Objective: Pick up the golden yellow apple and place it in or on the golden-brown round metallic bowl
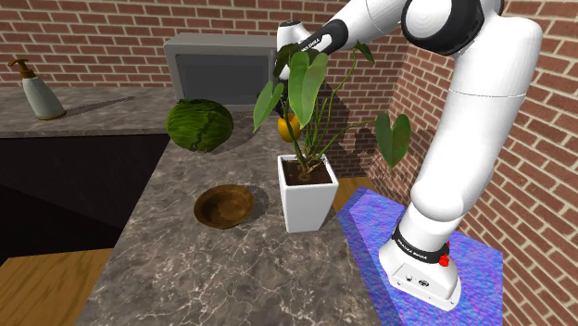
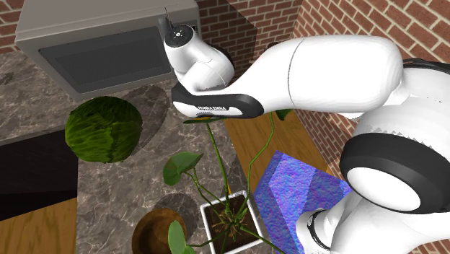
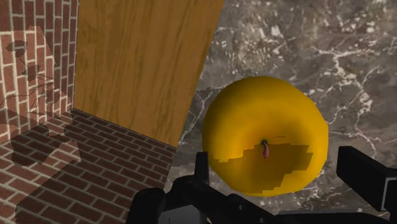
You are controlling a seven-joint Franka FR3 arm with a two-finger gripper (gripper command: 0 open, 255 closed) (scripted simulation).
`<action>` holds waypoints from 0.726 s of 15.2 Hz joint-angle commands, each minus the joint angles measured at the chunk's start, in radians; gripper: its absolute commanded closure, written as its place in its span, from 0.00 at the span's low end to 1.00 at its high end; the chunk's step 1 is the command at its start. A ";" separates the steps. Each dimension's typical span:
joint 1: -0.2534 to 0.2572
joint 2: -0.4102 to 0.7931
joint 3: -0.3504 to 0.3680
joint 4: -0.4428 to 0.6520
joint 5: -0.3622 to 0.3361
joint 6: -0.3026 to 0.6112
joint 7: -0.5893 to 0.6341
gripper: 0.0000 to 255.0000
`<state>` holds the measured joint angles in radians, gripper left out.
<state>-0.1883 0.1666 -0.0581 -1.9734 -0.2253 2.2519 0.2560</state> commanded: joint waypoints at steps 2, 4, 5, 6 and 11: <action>0.000 0.001 0.000 -0.001 0.000 0.002 0.000 0.00; 0.000 0.001 0.000 -0.001 0.000 0.002 0.000 0.00; 0.000 0.001 0.000 -0.001 0.000 0.002 0.000 0.00; 0.000 0.001 0.000 -0.001 0.000 0.002 0.000 1.00; 0.000 0.001 0.000 -0.001 0.000 0.002 0.000 1.00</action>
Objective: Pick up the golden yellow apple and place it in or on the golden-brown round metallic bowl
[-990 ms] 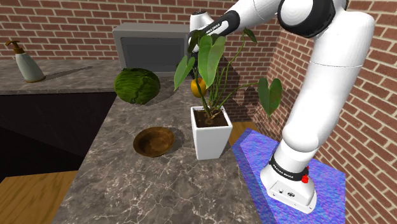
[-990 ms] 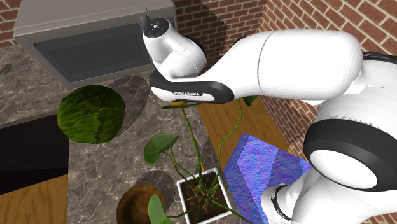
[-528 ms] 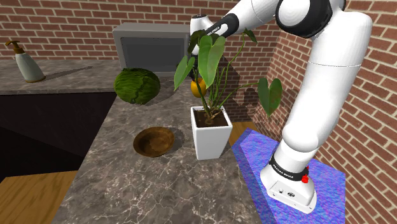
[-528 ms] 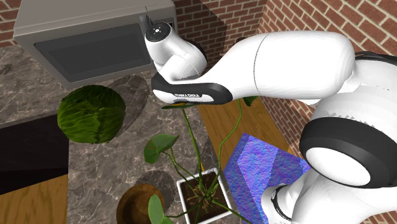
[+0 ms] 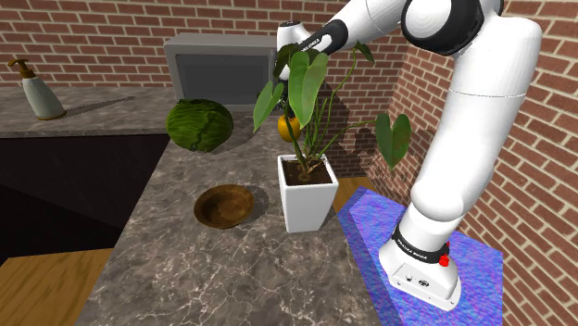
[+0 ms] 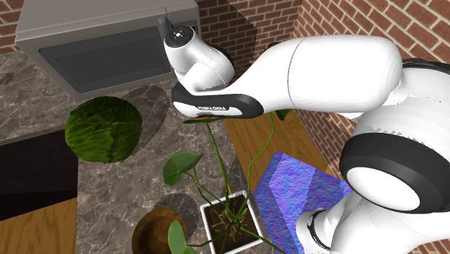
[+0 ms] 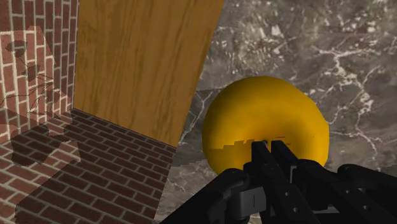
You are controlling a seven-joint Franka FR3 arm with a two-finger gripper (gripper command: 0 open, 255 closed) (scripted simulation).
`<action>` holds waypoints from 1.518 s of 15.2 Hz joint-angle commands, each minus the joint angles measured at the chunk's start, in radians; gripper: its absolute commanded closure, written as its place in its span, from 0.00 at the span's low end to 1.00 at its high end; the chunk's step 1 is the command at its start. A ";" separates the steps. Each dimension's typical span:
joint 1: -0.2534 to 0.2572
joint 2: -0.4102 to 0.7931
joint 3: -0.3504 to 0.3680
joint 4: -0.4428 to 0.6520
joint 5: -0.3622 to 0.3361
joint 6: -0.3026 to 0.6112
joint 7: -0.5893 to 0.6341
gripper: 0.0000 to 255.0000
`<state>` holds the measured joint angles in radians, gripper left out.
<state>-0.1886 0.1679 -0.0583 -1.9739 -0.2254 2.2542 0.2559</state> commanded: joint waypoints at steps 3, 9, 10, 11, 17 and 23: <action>0.000 0.000 0.000 0.000 0.000 0.000 0.000 1.00; 0.001 -0.026 0.002 0.035 0.008 -0.060 -0.013 1.00; 0.001 -0.031 0.002 0.042 0.009 -0.072 -0.016 1.00; 0.001 -0.035 0.002 0.050 0.011 -0.085 -0.018 1.00; 0.002 -0.059 0.004 0.102 0.018 -0.159 -0.033 1.00; 0.004 -0.075 0.006 0.163 0.025 -0.234 -0.048 1.00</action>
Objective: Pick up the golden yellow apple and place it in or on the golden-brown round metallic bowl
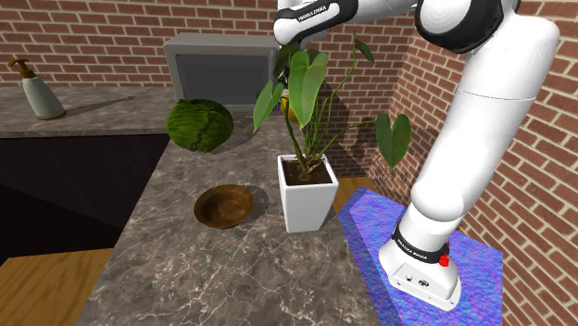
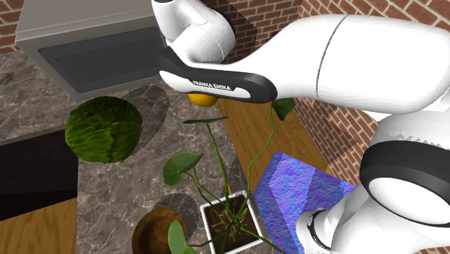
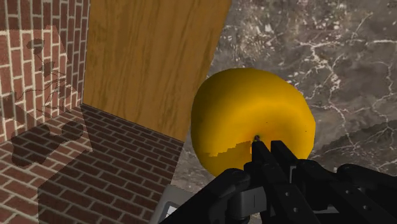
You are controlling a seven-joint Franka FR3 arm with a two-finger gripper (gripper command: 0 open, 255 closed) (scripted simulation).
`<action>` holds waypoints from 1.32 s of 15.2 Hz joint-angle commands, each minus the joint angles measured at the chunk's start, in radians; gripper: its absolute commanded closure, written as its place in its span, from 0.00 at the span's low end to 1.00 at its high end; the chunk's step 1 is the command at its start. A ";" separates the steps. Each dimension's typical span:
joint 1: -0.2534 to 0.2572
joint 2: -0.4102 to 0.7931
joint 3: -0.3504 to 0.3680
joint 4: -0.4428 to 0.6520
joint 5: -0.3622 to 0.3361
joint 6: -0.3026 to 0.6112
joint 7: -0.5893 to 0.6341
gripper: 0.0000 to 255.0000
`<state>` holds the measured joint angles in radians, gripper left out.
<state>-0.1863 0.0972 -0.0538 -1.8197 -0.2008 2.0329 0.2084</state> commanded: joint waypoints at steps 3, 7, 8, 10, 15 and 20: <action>0.002 -0.009 0.002 0.042 0.004 -0.051 -0.007 1.00; 0.025 -0.049 0.020 0.018 -0.003 -0.074 0.032 1.00; 0.036 -0.067 0.030 0.001 -0.006 -0.080 0.054 1.00; 0.058 -0.100 0.051 -0.027 -0.011 -0.093 0.096 1.00; 0.111 -0.168 0.108 -0.077 -0.014 -0.134 0.202 1.00; 0.165 -0.214 0.171 -0.096 -0.009 -0.182 0.308 1.00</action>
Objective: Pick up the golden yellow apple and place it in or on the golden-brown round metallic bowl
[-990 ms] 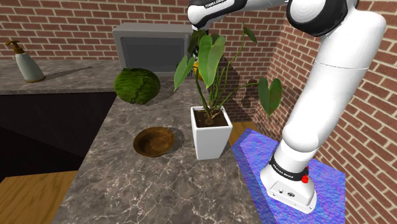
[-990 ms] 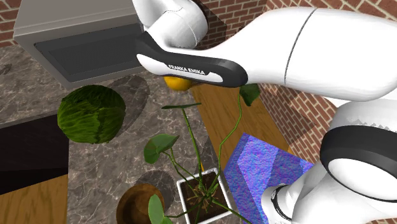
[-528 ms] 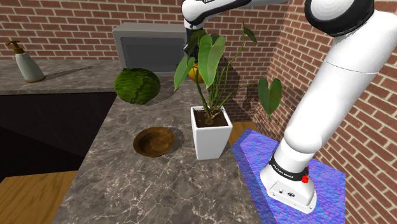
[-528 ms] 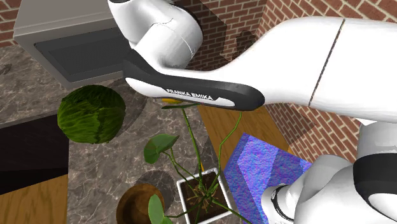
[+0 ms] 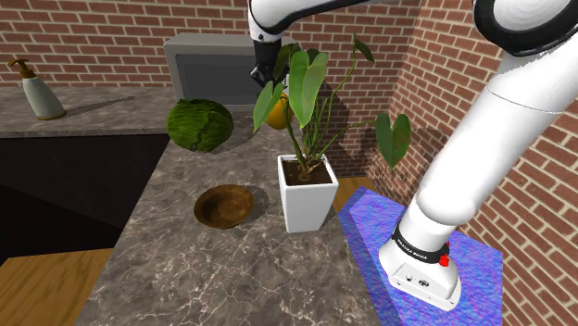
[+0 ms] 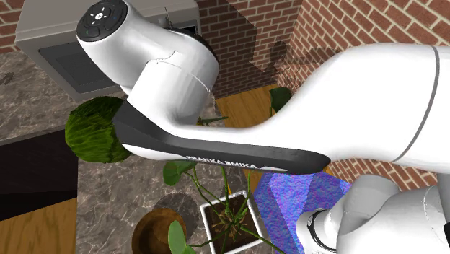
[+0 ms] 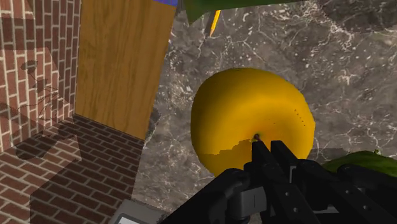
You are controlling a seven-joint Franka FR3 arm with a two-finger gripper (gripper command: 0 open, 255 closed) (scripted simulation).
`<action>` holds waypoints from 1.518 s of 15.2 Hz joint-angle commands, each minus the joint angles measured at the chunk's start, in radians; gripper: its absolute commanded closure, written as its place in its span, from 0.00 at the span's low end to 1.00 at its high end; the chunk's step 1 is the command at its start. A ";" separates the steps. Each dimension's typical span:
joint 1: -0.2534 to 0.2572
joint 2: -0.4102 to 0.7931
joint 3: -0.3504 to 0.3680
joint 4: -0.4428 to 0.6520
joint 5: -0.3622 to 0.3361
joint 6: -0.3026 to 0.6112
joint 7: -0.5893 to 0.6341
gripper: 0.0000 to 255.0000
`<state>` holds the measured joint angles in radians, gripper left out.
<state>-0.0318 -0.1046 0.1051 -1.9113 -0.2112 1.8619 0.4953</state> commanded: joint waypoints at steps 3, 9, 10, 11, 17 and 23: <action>0.042 -0.027 0.052 -0.002 0.007 -0.043 0.086 1.00; 0.105 -0.030 0.135 0.035 0.018 -0.111 0.218 1.00; 0.115 -0.027 0.149 0.045 0.019 -0.123 0.240 1.00; 0.125 -0.022 0.163 0.056 0.020 -0.135 0.263 1.00; 0.190 0.028 0.249 0.152 0.018 -0.212 0.403 1.00; 0.256 0.111 0.326 0.264 -0.003 -0.278 0.538 1.00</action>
<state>0.2185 0.0002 0.4250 -1.6496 -0.2125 1.5834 1.0197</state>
